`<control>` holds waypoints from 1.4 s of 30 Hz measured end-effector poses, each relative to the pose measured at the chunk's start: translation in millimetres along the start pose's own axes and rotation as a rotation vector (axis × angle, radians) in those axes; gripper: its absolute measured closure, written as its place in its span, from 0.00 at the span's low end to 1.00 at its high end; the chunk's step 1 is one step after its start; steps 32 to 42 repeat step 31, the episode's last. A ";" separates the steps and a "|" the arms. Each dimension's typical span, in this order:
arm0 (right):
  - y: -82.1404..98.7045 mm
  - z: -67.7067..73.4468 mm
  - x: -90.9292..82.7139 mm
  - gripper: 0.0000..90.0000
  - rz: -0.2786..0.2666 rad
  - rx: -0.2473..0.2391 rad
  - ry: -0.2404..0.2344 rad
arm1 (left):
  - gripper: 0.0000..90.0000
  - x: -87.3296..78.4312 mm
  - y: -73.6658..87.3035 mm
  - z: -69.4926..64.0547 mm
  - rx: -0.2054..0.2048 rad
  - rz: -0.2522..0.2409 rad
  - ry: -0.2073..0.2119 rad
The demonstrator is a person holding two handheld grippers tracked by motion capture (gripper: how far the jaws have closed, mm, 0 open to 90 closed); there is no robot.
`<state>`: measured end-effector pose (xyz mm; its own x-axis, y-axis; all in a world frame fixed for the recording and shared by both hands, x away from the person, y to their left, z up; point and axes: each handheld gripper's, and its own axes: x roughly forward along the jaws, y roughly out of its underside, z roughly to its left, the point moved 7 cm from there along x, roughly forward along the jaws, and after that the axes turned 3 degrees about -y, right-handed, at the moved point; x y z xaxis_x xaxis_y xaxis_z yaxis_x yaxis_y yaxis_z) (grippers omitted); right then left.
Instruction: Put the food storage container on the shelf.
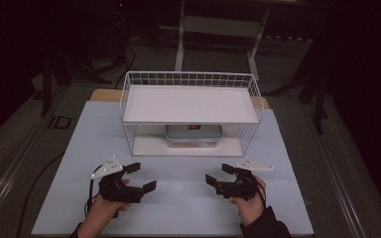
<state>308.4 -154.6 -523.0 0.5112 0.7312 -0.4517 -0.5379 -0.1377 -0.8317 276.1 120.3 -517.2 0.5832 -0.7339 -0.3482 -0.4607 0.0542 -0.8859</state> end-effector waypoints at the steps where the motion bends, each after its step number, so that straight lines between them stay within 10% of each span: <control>1: 1.9 -0.3 -2.1 0.18 0.001 0.002 -0.001 | 0.03 -0.5 0.8 0.3 0.002 0.001 -0.001; 23: 31.9 -22.7 -37.3 0.19 0.014 -0.027 0.111 | 0.03 0.4 23.0 4.8 0.034 0.026 -0.036; 42: 32.4 -21.6 -34.8 0.19 0.017 -0.035 0.101 | 0.03 -0.4 23.7 3.5 0.053 0.020 -0.036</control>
